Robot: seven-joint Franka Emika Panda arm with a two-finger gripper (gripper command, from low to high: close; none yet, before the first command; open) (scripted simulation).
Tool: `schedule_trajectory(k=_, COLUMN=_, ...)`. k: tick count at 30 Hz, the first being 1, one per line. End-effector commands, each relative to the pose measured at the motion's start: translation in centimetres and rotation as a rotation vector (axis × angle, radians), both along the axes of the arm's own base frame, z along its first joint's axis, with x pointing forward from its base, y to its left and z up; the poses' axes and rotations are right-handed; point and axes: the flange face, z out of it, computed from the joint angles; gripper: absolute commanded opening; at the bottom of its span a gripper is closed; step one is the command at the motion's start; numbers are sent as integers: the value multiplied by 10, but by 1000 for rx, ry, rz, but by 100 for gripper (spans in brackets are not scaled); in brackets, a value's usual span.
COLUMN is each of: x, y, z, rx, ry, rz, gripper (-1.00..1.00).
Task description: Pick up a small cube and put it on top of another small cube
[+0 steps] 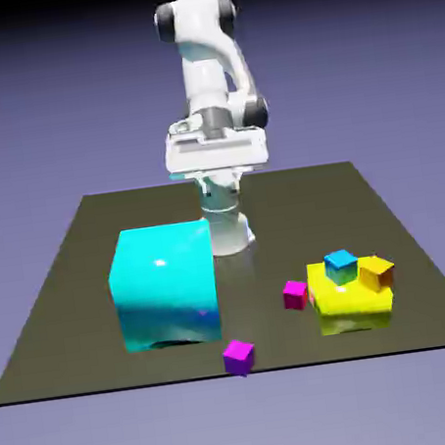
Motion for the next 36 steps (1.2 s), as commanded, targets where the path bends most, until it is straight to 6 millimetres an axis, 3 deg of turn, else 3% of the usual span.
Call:
schedule_trajectory(k=1, x=10, y=-1, z=-4, rx=11, ry=38, rz=-15, gripper=0)
schedule_trajectory(k=11, x=97, y=-16, z=-68, rx=123, ry=421, rz=-173, gripper=0)
schedule_trajectory(k=21, x=161, y=-30, z=-161, rx=229, ry=804, rz=-337, gripper=0)
schedule_trajectory(k=31, x=193, y=-40, z=-274, rx=324, ry=1193, rz=-493, gripper=0)
schedule_trajectory(k=33, x=193, y=-41, z=-277, rx=326, ry=1201, rz=-496, gripper=0)
schedule_trajectory(k=36, x=176, y=-30, z=-335, rx=327, ry=1201, rz=-496, gripper=0)
